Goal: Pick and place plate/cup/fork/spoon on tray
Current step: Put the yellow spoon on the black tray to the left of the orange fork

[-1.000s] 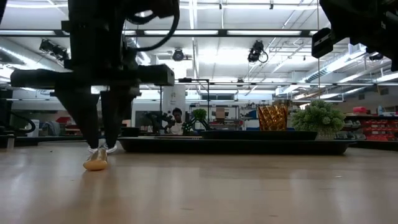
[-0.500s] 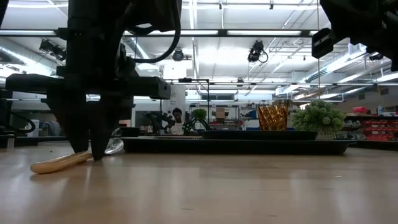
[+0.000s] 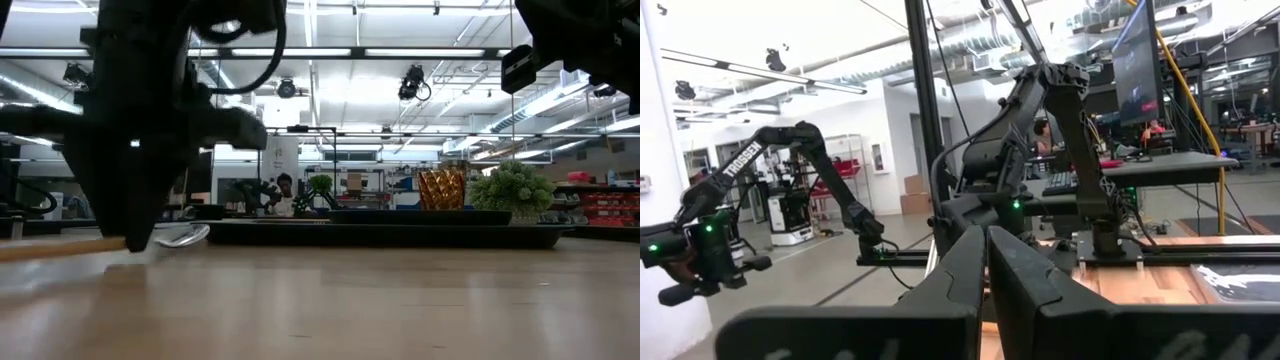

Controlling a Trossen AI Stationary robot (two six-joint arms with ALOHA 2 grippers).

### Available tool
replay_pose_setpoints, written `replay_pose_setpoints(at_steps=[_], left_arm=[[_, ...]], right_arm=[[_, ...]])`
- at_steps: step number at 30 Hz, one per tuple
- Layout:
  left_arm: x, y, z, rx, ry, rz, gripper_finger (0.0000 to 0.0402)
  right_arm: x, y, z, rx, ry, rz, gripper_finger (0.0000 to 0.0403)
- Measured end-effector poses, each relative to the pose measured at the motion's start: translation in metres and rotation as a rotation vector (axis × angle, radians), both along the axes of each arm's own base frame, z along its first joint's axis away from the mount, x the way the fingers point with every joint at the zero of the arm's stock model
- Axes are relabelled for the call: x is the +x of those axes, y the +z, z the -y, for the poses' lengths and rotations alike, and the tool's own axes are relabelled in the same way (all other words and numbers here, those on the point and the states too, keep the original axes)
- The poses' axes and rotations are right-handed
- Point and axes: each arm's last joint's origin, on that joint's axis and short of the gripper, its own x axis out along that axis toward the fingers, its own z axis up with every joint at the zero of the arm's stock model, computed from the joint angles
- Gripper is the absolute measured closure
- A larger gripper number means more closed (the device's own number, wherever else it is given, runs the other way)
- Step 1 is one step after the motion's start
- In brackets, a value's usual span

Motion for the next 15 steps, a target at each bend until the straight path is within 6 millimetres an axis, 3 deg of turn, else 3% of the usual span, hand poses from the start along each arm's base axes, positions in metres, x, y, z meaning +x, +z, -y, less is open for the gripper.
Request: replay_pose_setpoints(at_steps=[8, 15], left_arm=[[0.024, 0.034, -0.001, 0.009, -0.063, 0.117, 0.0349], [0.044, 0.064, -0.046, 0.201, -0.087, 0.134, 0.0349]], right_arm=[[0.0, 0.0, 0.0, -0.002, -0.001, 0.001, 0.038], [0.0, 0.0, 0.0, 0.001, 0.0, 0.001, 0.038]])
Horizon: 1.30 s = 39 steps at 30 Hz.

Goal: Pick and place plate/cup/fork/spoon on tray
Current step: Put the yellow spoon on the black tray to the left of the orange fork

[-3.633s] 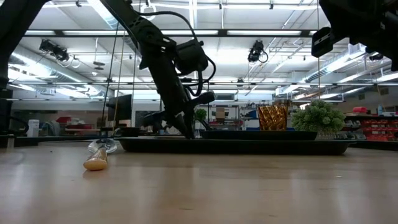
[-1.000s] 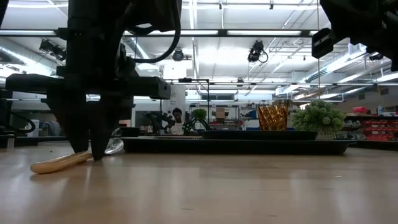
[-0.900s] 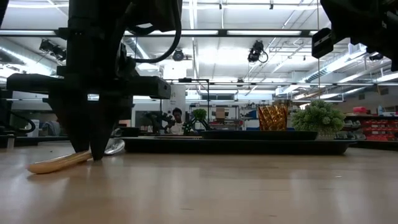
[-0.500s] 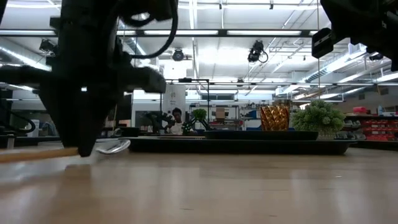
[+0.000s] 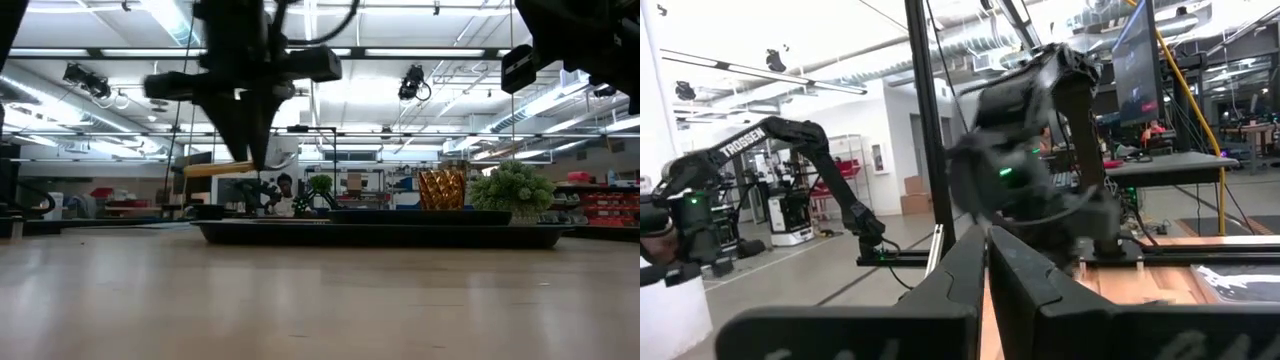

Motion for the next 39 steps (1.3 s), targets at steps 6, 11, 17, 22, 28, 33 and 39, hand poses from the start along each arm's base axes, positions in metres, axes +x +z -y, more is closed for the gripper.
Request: replay_pose_setpoints(at_steps=[6, 11, 17, 22, 28, 33, 39], left_arm=[[0.011, 0.003, -0.06, 0.023, -0.046, -0.05, 0.0349], [0.012, 0.003, -0.113, 0.042, -0.059, -0.09, 0.0349], [0.009, -0.016, -0.169, 0.048, -0.048, -0.038, 0.0349], [-0.005, -0.04, -0.204, 0.018, 0.019, -0.01, 0.0349], [-0.016, -0.058, -0.218, -0.061, 0.089, 0.03, 0.0349], [-0.016, -0.06, -0.214, -0.078, 0.084, 0.024, 0.0331], [-0.015, -0.06, -0.21, -0.071, 0.074, 0.024, 0.0273]], right_arm=[[0.0, 0.0, 0.0, 0.003, 0.001, -0.001, 0.038], [0.0, 0.0, 0.0, 0.004, 0.001, -0.001, 0.038], [0.0, 0.0, 0.0, 0.007, 0.002, -0.002, 0.038], [0.0, 0.0, 0.0, 0.007, 0.001, 0.0, 0.038], [0.0, 0.001, 0.001, 0.012, -0.015, 0.005, 0.038], [0.0, 0.001, 0.001, 0.011, -0.017, 0.005, 0.038], [0.0, 0.001, 0.001, 0.011, -0.018, 0.005, 0.038]])
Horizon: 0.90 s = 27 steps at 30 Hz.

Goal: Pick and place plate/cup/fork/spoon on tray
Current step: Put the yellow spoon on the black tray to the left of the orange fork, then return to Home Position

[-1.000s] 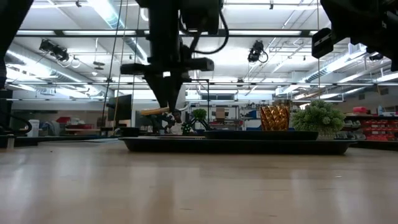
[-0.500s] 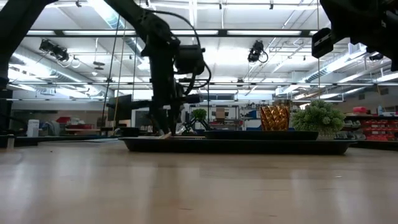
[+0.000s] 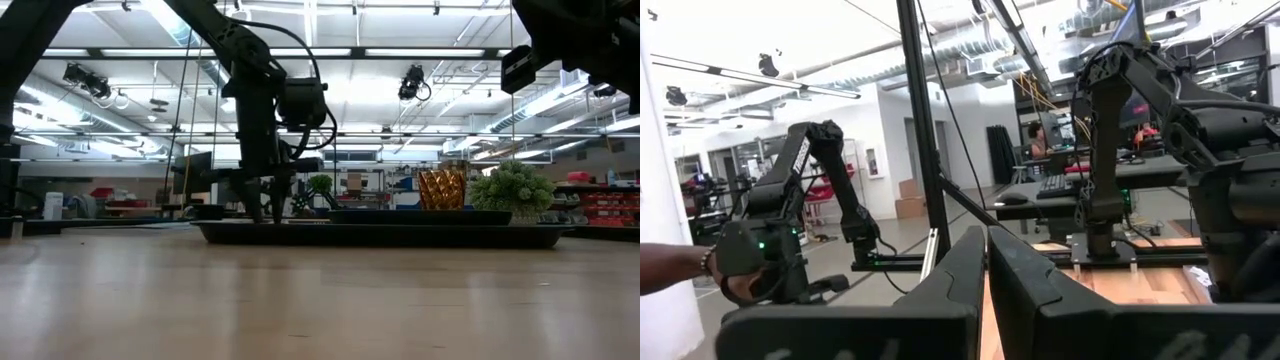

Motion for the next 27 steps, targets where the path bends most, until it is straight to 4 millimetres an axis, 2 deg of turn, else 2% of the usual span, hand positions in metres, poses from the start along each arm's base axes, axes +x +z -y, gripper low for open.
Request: replay_pose_setpoints(at_steps=[5, 13, 17, 22, 27], left_arm=[[0.0, 0.001, 0.0, 0.002, -0.039, -0.004, 0.0253], [-0.004, 0.021, 0.006, 0.042, -0.196, 0.002, 0.0259], [-0.003, 0.038, 0.012, 0.204, -0.408, -0.012, 0.026], [0.008, 0.052, 0.022, 0.463, -0.787, -0.055, 0.026], [0.027, 0.065, 0.027, 0.728, -0.994, -0.033, 0.026]], right_arm=[[0.0, 0.0, 0.0, 0.0, 0.0, 0.0, 0.038], [0.001, -0.001, 0.003, -0.055, -0.043, 0.006, 0.038], [0.001, -0.002, 0.007, -0.092, -0.087, 0.01, 0.038], [0.003, -0.004, 0.013, -0.086, -0.172, -0.021, 0.038], [0.005, -0.014, 0.021, -0.058, -0.361, -0.137, 0.038]])
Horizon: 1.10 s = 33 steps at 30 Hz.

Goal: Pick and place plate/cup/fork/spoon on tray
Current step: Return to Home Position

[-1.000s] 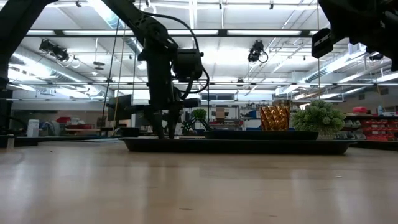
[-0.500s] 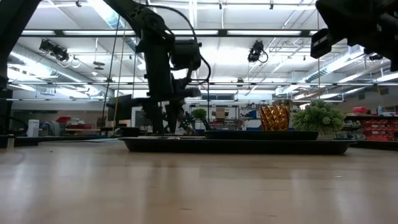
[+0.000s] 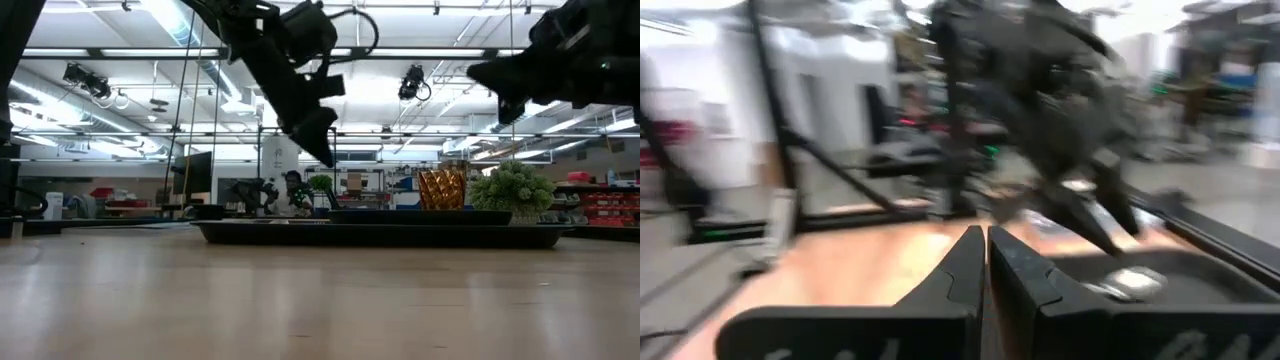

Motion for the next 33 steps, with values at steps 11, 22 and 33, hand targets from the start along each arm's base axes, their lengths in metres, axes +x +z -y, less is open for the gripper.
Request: replay_pose_setpoints(at_steps=[11, 22, 33], left_arm=[[0.002, 0.028, 0.03, 0.083, -0.249, 0.052, 0.0267], [-0.026, 0.047, 0.076, 0.042, -0.373, 0.119, 0.0299], [-0.093, 0.031, 0.103, -0.064, -0.478, 0.383, 0.0334]], right_arm=[[-0.002, -0.004, 0.005, 0.072, -0.106, -0.038, 0.038], [-0.008, -0.013, 0.008, 0.051, -0.226, -0.159, 0.038], [-0.01, -0.01, 0.008, 0.183, -0.218, -0.11, 0.038]])
